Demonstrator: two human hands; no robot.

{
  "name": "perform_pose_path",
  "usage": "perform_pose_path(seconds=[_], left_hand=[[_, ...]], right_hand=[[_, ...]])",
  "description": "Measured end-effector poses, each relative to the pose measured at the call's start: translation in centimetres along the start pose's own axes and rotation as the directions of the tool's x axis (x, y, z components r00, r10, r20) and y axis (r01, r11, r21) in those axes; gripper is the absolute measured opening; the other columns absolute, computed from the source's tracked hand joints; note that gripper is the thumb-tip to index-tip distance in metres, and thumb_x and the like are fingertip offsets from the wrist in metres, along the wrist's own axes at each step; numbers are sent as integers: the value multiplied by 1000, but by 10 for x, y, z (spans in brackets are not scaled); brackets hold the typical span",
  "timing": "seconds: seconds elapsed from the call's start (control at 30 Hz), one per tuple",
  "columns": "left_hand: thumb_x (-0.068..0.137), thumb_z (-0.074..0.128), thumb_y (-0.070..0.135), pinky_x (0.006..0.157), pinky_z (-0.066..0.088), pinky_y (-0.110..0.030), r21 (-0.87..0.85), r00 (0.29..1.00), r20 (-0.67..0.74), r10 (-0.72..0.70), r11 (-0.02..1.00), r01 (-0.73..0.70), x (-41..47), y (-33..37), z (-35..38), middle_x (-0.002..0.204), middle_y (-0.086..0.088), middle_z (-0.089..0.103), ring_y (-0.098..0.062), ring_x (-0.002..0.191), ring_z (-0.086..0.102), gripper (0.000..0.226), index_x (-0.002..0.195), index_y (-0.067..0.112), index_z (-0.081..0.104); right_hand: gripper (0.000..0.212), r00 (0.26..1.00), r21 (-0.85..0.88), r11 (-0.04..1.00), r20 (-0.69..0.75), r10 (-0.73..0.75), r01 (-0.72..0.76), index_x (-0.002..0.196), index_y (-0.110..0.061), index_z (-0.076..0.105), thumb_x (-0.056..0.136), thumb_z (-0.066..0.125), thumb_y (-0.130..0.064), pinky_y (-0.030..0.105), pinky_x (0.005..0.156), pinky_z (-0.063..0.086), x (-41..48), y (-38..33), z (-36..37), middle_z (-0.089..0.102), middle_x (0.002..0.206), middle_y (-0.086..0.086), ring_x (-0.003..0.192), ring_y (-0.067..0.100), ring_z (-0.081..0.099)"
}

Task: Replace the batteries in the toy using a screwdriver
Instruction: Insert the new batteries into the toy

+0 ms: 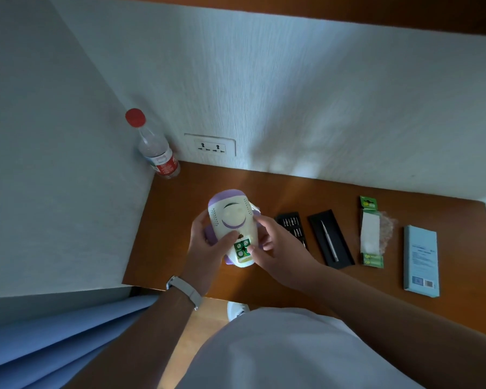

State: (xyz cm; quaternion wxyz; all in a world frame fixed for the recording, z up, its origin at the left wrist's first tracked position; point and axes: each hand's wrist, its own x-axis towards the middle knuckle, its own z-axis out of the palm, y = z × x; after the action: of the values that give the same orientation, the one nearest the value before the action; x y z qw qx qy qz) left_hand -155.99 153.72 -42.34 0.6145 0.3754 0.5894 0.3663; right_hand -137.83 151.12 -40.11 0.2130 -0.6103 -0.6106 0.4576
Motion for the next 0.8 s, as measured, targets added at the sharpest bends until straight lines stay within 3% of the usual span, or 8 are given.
perform_pose_path(seconds=[0.13,0.3,0.43,0.5,0.63,0.7,0.8], left_hand=[[86,73,4,66,61,-30,-73,999,-30,15,997,-17,-4,8,-4,122,-1,62,-23,110,65,68,143,21,41],[84,75,5,73,62,-34,-131,995,-95,-5,991,-8,-3,12,-14,120,4,66,-20,109,67,70,144,23,42],[82,77,8,80,62,-39,-163,990,-139,-9,987,-14,-3,12,-28,123,2,67,-21,111,68,72,144,23,43],[83,77,10,78,62,-38,-182,987,-161,-14,983,-16,-5,12,-34,121,3,69,-22,110,69,70,143,24,44],[85,76,13,78,63,-44,-233,985,-168,-37,972,-4,-8,10,-45,117,4,72,-22,107,71,67,142,24,45],[82,80,19,82,61,-52,-219,988,-156,-22,976,-12,-9,10,-49,121,1,71,-26,110,70,70,143,23,46],[75,84,28,83,61,-51,-217,987,-161,-24,976,-12,-11,8,-53,125,-1,69,-28,114,68,78,143,25,47]], right_hand=[[57,998,36,998,21,-58,57,144,-30,36,92,60,-36,25,91,54,3,-12,1,57,125,-14,100,2,61],[55,992,56,992,48,-118,115,144,-24,40,94,63,-31,19,86,53,13,-19,4,62,118,-15,98,1,62],[24,991,86,988,29,-131,128,120,-23,58,96,60,-27,21,78,52,27,-15,6,69,99,-10,90,6,64],[17,996,-18,997,-39,-75,75,111,-25,61,95,61,-30,19,75,49,39,-6,5,68,95,-9,88,6,63],[25,992,-295,954,-127,19,-56,114,-19,61,92,63,-30,27,77,50,77,21,0,60,101,-6,89,13,61],[27,993,-410,910,-119,6,-54,115,-19,60,90,64,-29,30,75,50,91,30,0,56,106,-5,89,15,60],[34,995,-547,837,-80,-54,1,122,-16,59,91,63,-28,28,70,48,105,37,6,54,116,1,90,18,60]])
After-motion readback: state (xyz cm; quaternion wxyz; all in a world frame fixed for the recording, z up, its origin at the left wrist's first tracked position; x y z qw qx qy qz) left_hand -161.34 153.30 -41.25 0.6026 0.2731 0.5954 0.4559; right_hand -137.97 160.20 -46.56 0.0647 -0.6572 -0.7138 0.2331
